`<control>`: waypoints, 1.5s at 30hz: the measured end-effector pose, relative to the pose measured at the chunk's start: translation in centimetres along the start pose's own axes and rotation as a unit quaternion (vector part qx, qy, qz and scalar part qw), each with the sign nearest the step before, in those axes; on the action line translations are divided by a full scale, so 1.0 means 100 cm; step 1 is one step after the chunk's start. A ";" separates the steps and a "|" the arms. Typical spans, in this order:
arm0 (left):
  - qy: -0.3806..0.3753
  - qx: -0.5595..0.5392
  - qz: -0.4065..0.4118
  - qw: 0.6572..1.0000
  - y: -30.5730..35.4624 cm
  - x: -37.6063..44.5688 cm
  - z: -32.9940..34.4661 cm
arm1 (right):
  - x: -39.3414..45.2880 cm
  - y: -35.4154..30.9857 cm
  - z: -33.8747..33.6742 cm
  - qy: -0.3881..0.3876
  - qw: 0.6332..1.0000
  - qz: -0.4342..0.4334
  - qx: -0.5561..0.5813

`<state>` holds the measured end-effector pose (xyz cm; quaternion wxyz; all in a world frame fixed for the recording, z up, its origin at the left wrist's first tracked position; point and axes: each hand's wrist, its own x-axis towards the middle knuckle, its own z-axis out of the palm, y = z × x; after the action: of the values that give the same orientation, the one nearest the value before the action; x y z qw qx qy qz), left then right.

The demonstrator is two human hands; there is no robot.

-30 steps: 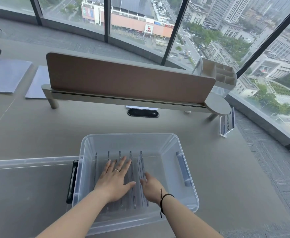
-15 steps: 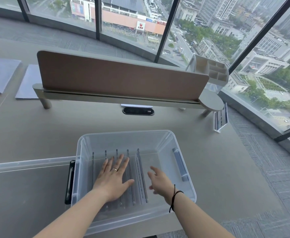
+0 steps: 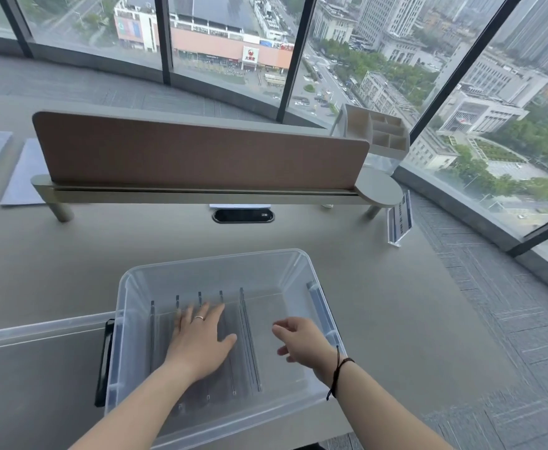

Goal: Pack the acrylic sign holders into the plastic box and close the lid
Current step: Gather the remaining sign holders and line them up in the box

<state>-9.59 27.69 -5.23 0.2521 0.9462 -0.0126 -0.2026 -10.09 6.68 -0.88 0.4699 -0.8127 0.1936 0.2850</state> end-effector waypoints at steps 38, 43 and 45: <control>0.021 -0.016 -0.014 1.000 0.356 0.258 0.050 | 0.321 0.064 -0.465 0.223 0.972 0.045 -0.055; 0.029 -0.010 0.022 0.999 0.392 0.285 0.055 | 0.322 0.068 -0.474 0.208 0.967 0.027 -0.146; 0.025 -0.004 0.038 0.999 0.407 0.293 0.060 | 0.315 0.070 -0.478 0.193 0.960 0.022 -0.202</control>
<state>18.12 -14.37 -1.42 0.2633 0.9489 -0.0413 -0.1688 23.26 -39.97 -6.88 0.2430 -0.9259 0.2371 0.1658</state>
